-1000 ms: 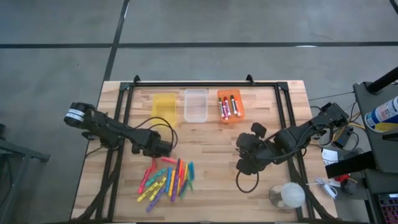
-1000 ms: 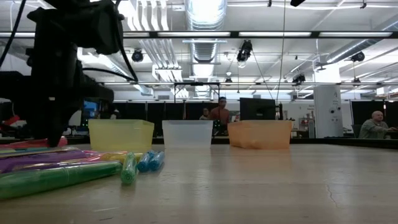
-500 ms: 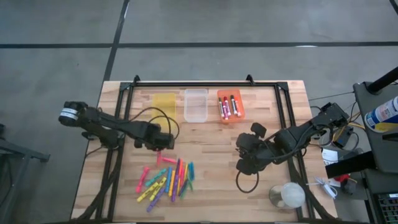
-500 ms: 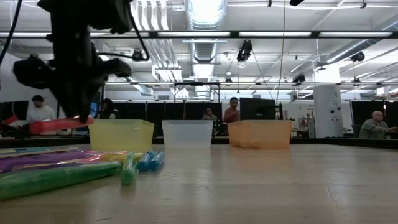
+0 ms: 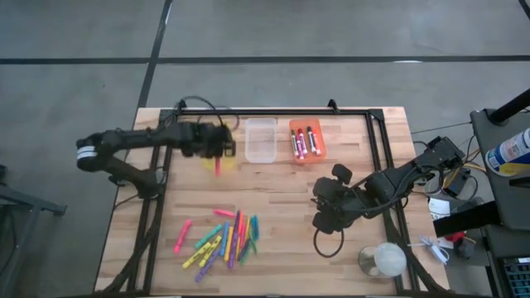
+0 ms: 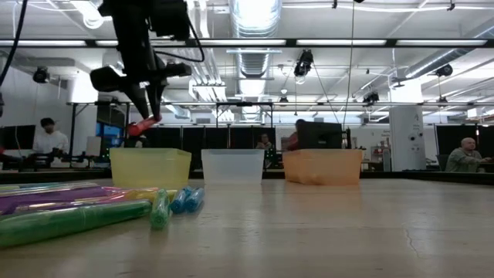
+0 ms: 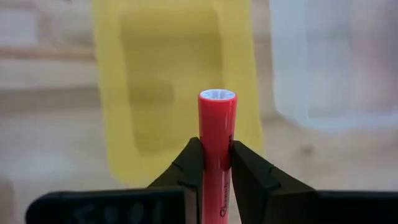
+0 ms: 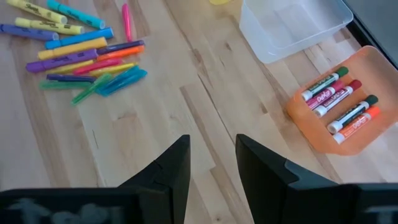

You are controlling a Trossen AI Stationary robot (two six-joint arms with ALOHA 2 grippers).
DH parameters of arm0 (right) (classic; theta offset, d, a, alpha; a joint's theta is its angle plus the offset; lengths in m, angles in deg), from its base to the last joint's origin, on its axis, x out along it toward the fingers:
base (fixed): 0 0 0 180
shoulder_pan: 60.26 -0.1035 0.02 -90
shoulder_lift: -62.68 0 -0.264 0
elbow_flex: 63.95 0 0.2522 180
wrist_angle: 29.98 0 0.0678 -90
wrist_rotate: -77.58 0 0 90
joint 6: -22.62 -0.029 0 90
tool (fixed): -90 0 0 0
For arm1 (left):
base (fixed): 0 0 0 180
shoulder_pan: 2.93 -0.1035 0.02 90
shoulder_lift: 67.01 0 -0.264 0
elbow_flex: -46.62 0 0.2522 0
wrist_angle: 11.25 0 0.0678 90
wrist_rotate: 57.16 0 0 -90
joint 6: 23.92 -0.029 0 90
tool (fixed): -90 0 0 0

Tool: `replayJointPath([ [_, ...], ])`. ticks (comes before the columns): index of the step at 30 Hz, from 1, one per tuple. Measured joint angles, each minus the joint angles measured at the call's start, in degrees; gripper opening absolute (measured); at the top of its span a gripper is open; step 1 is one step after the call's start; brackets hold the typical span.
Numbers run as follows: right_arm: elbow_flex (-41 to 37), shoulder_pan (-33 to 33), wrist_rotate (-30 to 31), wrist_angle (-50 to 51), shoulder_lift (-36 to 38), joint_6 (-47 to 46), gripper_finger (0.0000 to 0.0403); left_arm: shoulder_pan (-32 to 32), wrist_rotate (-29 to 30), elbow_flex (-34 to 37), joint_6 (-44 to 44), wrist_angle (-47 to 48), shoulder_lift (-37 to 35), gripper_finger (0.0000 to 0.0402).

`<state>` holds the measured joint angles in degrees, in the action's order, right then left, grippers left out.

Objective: Pick & Place Markers
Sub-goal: Put the red highlighter pen into the yellow bin, then put the pink highlighter pen into the yellow bin

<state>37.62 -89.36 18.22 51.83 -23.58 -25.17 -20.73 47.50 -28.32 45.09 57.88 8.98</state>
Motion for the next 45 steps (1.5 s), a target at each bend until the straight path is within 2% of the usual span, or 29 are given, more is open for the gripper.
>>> replayJointPath([
  [5,0.0,0.0,0.0,-0.1,0.0,0.0,0.0121,-10.2,-1.0,-1.7,-8.1,-2.0,0.0,0.0054],
  [10,0.0,0.3,1.5,-0.7,0.0,-1.2,0.0121,-17.1,-5.0,-1.7,-15.3,-4.1,1.4,0.0054],
  [15,0.0,1.5,1.5,-1.1,0.0,-1.5,0.0121,-19.6,-5.9,-1.5,-18.0,-5.2,4.5,0.0063],
  [20,0.0,2.5,1.5,-1.2,0.0,-0.3,0.0121,-20.5,-8.2,-1.6,-17.6,-7.2,8.2,0.0094],
  [25,0.0,2.6,1.5,-1.2,0.0,-0.2,0.0121,-20.6,-11.5,-2.8,-15.4,-7.4,11.5,0.0129],
  [31,0.0,2.6,1.5,-1.2,0.0,-0.2,0.0121,-20.2,-17.0,-4.6,-18.2,-6.4,12.1,0.0135],
  [36,0.0,2.6,1.0,-1.1,0.0,-0.2,0.0121,-17.6,-15.6,-5.0,-18.9,1.7,8.8,0.0135],
  [40,0.0,2.5,1.0,-1.1,0.0,0.2,0.0121,-13.0,-12.6,-4.9,-15.3,8.8,5.5,0.0135],
  [45,0.0,2.5,1.0,-1.1,0.0,0.5,0.0121,-2.4,-11.0,-4.1,-7.9,10.7,1.2,0.0135],
])
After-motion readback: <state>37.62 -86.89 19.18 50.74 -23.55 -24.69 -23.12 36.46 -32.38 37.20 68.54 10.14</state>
